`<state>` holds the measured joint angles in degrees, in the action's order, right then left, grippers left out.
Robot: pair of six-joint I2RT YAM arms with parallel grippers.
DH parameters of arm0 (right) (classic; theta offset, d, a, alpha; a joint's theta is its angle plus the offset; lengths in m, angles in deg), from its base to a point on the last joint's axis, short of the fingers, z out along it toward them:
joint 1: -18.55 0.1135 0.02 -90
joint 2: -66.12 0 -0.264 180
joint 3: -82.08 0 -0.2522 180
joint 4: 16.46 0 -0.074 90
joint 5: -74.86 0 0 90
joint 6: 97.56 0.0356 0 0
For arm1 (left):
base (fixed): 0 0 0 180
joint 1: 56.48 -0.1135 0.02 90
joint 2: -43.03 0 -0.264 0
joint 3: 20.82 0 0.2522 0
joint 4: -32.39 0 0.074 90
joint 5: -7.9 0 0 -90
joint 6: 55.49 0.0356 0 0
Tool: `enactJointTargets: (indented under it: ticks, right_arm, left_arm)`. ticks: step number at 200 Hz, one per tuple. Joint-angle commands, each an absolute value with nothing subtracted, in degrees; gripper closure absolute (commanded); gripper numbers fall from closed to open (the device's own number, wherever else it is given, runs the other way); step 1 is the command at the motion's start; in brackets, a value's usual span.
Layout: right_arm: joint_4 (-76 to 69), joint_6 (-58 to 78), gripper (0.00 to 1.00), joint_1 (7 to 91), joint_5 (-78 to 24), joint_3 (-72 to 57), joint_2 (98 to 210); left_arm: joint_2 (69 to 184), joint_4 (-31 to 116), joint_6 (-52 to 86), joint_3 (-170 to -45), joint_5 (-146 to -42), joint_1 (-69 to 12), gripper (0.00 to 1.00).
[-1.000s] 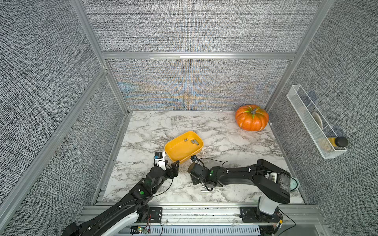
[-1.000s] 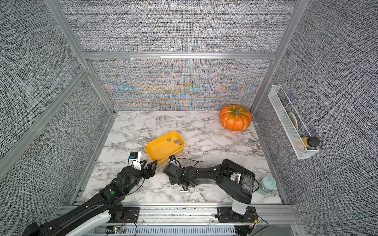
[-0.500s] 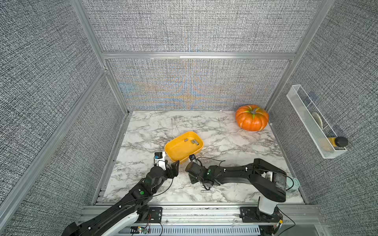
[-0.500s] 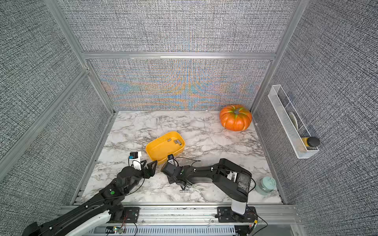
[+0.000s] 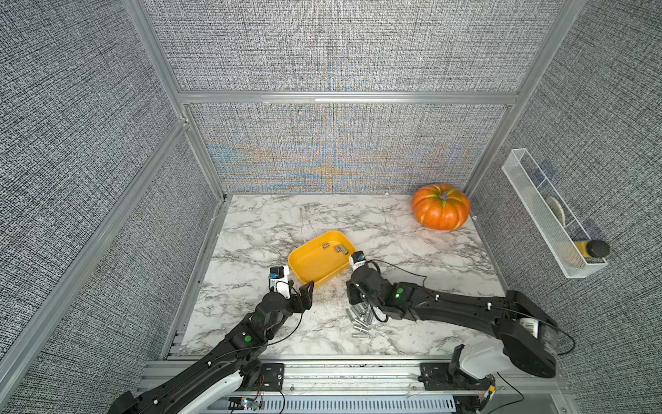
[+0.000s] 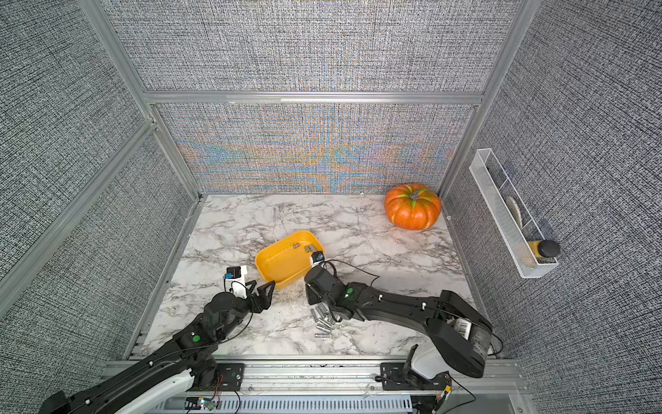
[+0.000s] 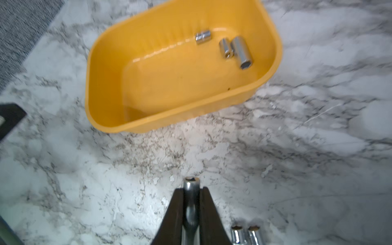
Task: Put the socket on the desktop into the storage box
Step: Place the socket head in the storage box.
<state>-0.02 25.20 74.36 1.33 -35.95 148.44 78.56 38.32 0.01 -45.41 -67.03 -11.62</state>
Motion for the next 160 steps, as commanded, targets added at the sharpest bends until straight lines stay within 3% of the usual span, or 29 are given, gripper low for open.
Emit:
enactJointTargets:
  ticks: [1,87,134,160]
  right_arm:
    - [-3.40,20.91,1.00,70.94,-0.74,-33.80,147.25]
    - [4.25,11.93,1.00,66.10,-3.23,-1.00,178.26]
    - [8.84,10.23,0.92,66.01,-0.88,8.72,188.05]
    - [9.25,10.38,0.80,65.98,-0.51,9.27,188.74]
  left_arm:
    - [78.37,37.28,0.00,-45.63,-66.62,-11.63,0.19]
    - [79.16,37.17,0.32,-45.68,-65.76,-11.65,0.18]
    - [77.88,37.27,-0.01,-45.34,-65.84,-11.65,0.18]
    - [77.84,37.36,-0.21,-45.23,-65.75,-11.65,0.18]
